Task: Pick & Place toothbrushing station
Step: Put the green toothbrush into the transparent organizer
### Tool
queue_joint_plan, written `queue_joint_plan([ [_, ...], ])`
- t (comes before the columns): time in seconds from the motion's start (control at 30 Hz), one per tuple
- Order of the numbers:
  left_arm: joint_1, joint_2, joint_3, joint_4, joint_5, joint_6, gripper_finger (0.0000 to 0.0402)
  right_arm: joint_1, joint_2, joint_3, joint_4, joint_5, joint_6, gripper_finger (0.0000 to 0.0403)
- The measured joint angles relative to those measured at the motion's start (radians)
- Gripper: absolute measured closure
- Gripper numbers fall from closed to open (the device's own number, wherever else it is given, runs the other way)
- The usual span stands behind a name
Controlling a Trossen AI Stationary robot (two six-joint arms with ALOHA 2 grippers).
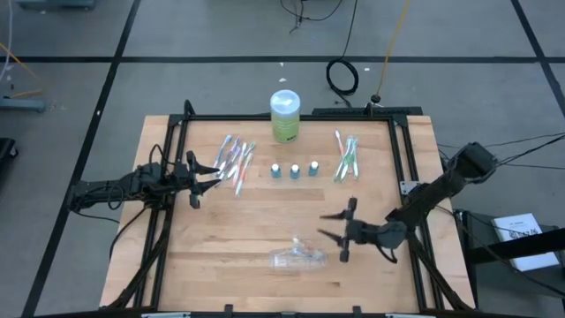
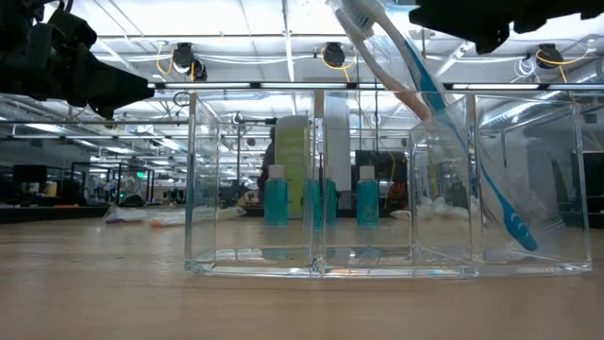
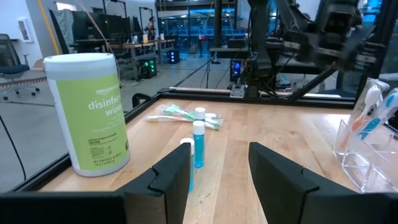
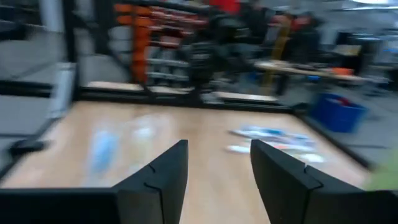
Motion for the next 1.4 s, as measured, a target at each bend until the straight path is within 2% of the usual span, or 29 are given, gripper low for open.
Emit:
queue_joint_plan([
  [0.1, 0.0, 0.0, 0.0, 0.0, 0.0, 0.0, 0.0236, -0.044, -0.087, 0.0, -0.047, 0.103, 0.025, 0.0228],
  [0.27, 0.0, 0.0, 0.0, 0.0, 0.0, 0.0, 0.0236, -0.145, -0.227, 0.003, -0.239, 0.108, 0.046, 0.022],
  [0.4, 0.0, 0.0, 0.0, 0.0, 0.0, 0.0, 0.0236, -0.255, -0.283, 0.054, -0.543, 0.09, 0.162, 0.0208],
  [0.53, 0.0, 0.0, 0.0, 0.0, 0.0, 0.0, 0.0236, -0.407, -0.289, 0.114, -0.825, -0.095, 0.367, 0.0193],
  [0.63, 0.0, 0.0, 0.0, 0.0, 0.0, 0.0, 0.0236, -0.537, -0.289, 0.138, -0.997, -0.213, 0.462, 0.0185],
  [0.8, 0.0, 0.0, 0.0, 0.0, 0.0, 0.0, 0.0236, -0.759, -0.289, 0.139, -1.235, -0.281, 0.537, 0.0184],
  [1.0, 0.0, 0.0, 0.0, 0.0, 0.0, 0.0, 0.0236, -1.055, -0.25, 0.139, -1.439, -0.56, 0.613, 0.0183],
  [1.17, 0.0, 0.0, 0.0, 0.0, 0.0, 0.0, 0.0236, -1.212, -0.183, 0.139, -1.463, -0.669, 0.56, 0.0183],
  [1.4, 0.0, 0.0, 0.0, 0.0, 0.0, 0.0, 0.0236, -1.287, -0.127, 0.139, -1.388, -0.732, 0.529, 0.0183],
])
